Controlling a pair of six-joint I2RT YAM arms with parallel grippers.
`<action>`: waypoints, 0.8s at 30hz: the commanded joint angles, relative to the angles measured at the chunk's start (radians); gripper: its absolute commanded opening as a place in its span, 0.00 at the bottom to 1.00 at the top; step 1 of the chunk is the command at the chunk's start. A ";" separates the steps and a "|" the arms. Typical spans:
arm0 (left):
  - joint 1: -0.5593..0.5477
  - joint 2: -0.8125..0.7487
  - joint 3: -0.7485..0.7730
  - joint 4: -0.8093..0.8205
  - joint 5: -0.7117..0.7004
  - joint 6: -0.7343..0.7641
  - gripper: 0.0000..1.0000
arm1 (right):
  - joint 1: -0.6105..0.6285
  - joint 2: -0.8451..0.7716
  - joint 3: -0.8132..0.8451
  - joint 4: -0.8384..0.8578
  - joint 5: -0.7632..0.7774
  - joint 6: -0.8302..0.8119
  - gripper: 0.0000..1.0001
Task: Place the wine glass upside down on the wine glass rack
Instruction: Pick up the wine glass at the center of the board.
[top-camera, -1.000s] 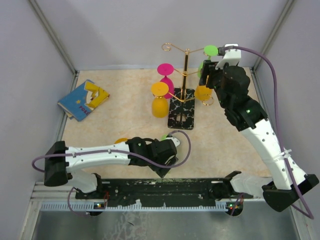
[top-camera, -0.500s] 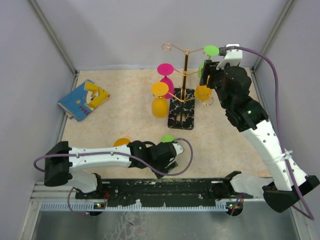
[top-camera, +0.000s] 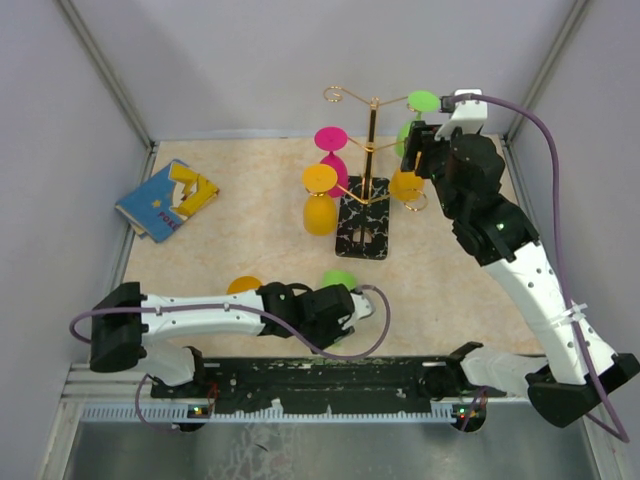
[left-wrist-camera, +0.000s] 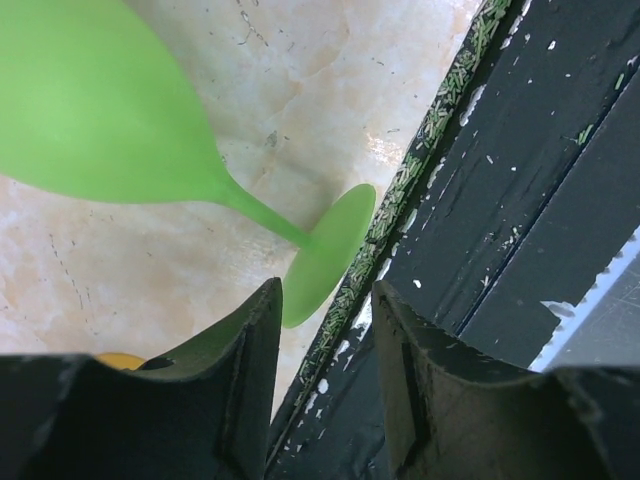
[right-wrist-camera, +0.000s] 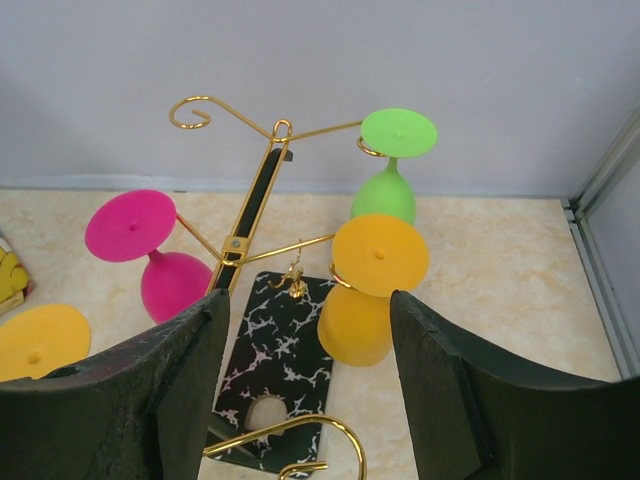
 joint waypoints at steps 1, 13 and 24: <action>-0.005 0.030 0.023 0.013 0.026 0.057 0.47 | -0.006 -0.034 0.004 0.028 0.014 -0.015 0.66; -0.005 0.114 0.062 -0.027 0.014 0.089 0.27 | -0.006 -0.045 -0.004 0.036 0.016 -0.022 0.66; -0.004 0.122 0.102 -0.039 0.015 0.109 0.00 | -0.007 -0.045 -0.009 0.027 0.019 -0.024 0.66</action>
